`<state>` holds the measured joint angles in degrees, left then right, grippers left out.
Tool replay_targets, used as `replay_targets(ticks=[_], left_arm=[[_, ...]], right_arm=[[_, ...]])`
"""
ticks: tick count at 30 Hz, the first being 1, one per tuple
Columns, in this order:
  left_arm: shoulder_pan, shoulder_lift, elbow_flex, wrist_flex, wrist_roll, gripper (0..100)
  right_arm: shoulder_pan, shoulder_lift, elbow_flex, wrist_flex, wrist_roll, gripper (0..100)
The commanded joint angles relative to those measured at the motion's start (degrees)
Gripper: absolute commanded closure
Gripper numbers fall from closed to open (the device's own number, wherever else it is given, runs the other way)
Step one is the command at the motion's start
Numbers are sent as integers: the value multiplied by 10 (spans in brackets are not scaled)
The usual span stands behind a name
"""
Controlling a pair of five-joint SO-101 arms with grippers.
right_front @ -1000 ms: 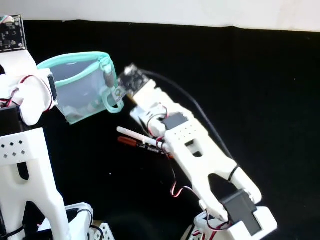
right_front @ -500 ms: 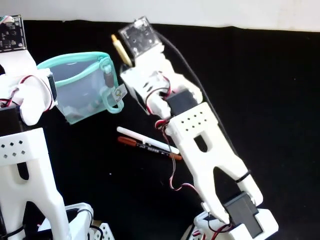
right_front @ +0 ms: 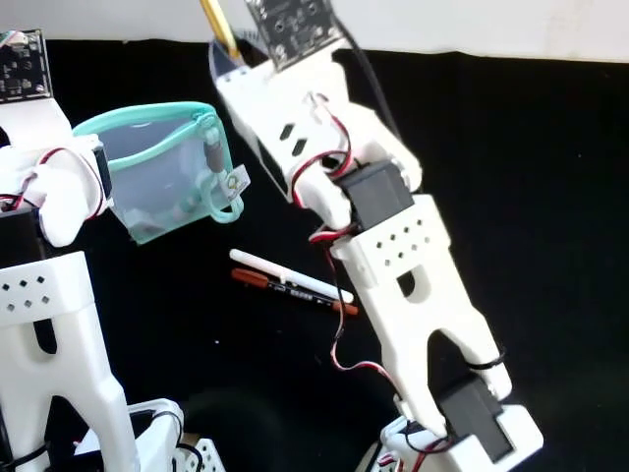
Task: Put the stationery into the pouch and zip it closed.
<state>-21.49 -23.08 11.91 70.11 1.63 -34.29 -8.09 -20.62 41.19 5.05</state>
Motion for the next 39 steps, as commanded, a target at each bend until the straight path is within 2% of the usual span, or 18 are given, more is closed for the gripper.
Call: replay_targets(ticks=[1, 10, 21, 26, 33, 39], left_arm=[[-3, 43, 12, 13, 4, 992], [-3, 43, 12, 13, 4, 992], [-3, 45, 13, 13, 4, 992], [-4, 44, 15, 13, 4, 992], [-5, 43, 15, 13, 4, 992], [-6, 44, 14, 13, 4, 992]], right_arm=[[-18, 14, -96, 3, -49, 991], [-62, 153, -258, 0, -111, 991], [-90, 327, -458, 4, -111, 991], [-109, 402, -542, 38, -111, 991], [-95, 538, -677, 50, -111, 991], [-95, 647, -820, 107, -110, 991]])
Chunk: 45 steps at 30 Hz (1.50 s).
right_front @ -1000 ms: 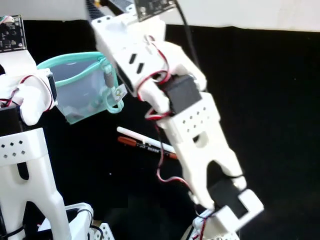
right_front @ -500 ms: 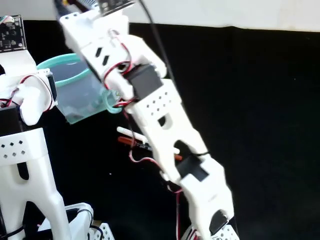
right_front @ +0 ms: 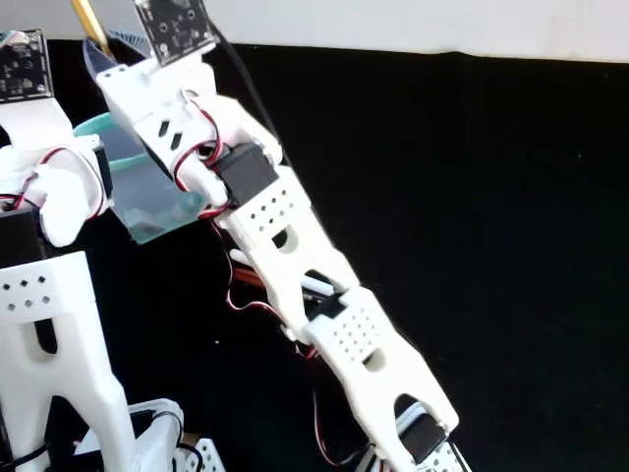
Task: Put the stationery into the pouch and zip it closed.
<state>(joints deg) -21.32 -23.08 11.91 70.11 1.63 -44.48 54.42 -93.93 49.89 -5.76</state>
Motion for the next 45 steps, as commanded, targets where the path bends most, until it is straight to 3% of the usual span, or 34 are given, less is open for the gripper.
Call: replay_targets(ticks=[1, 13, 27, 39, 45], left_arm=[[-7, 44, 13, 13, 4, 992], [-7, 46, 15, 13, 4, 992], [-7, 47, 15, 13, 4, 992], [-6, 47, 15, 13, 4, 992], [-6, 47, 16, 13, 4, 992]], right_arm=[[7, 29, -81, 22, 0, 991], [25, -15, -77, 64, 1, 991], [24, -201, -75, 241, 4, 991], [-34, -256, -73, 378, 157, 991], [-26, -257, -75, 431, 259, 991]])
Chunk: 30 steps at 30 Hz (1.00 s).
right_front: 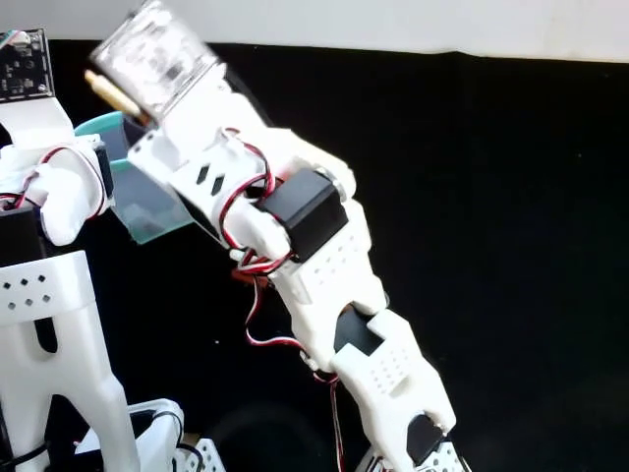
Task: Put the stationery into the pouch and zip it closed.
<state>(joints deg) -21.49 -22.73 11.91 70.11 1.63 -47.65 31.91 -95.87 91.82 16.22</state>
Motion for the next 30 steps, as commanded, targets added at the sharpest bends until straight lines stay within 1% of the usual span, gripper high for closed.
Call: replay_targets(ticks=[1, 9, 14, 18, 21, 25, 28, 30], left_arm=[[-3, 44, 16, 13, 4, 992], [2, 40, 16, 18, 4, 992], [30, 38, 18, 18, 4, 992], [31, 38, 17, 19, 4, 992], [40, 37, 12, 40, 6, 992], [67, 1, 18, 50, 7, 992], [76, -38, 21, 55, 5, 992], [75, -57, 27, 55, 5, 992]], right_arm=[[8, -32, -56, 16, 49, 991], [20, -33, -56, 66, 88, 991], [20, -44, -55, 90, 85, 991], [20, -87, -53, 91, 84, 991], [21, -115, -52, 93, 70, 991], [45, -142, -47, 94, 65, 991], [62, -179, 1, 94, 65, 991], [63, -216, 73, 94, 65, 991]])
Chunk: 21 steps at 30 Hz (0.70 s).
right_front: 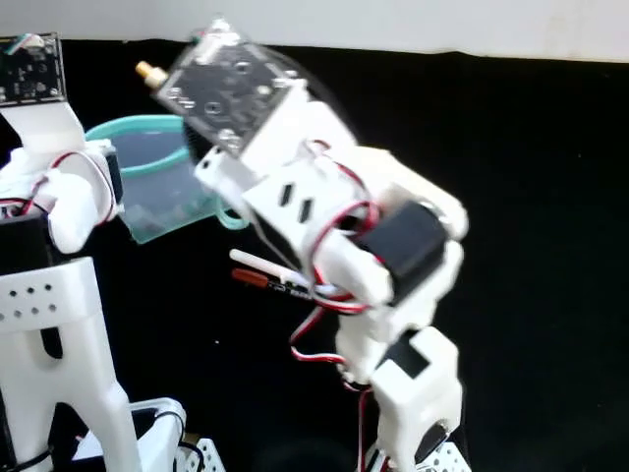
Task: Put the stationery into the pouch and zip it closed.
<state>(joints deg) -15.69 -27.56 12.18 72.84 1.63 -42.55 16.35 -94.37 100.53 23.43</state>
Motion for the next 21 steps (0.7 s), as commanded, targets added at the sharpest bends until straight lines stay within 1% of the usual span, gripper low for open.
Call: replay_targets(ticks=[1, 6, 9, 13, 15, 18, 21], left_arm=[[17, -18, 30, 27, 5, 992], [19, -43, 65, 24, 4, 992], [19, -51, 83, 24, 4, 992], [20, -64, 102, 24, 4, 992], [20, -74, 120, 25, 4, 992], [19, -91, 153, 24, 4, 992], [20, -114, 178, 24, 4, 992]], right_arm=[[10, -82, 102, 7, -7, 991], [8, -200, 320, 5, -8, 991], [-7, -251, 409, 2, -22, 991], [-31, -275, 478, -12, -37, 991], [-35, -275, 496, -23, -38, 991], [-35, -275, 516, -41, -64, 991], [-35, -275, 536, -67, -66, 991]])
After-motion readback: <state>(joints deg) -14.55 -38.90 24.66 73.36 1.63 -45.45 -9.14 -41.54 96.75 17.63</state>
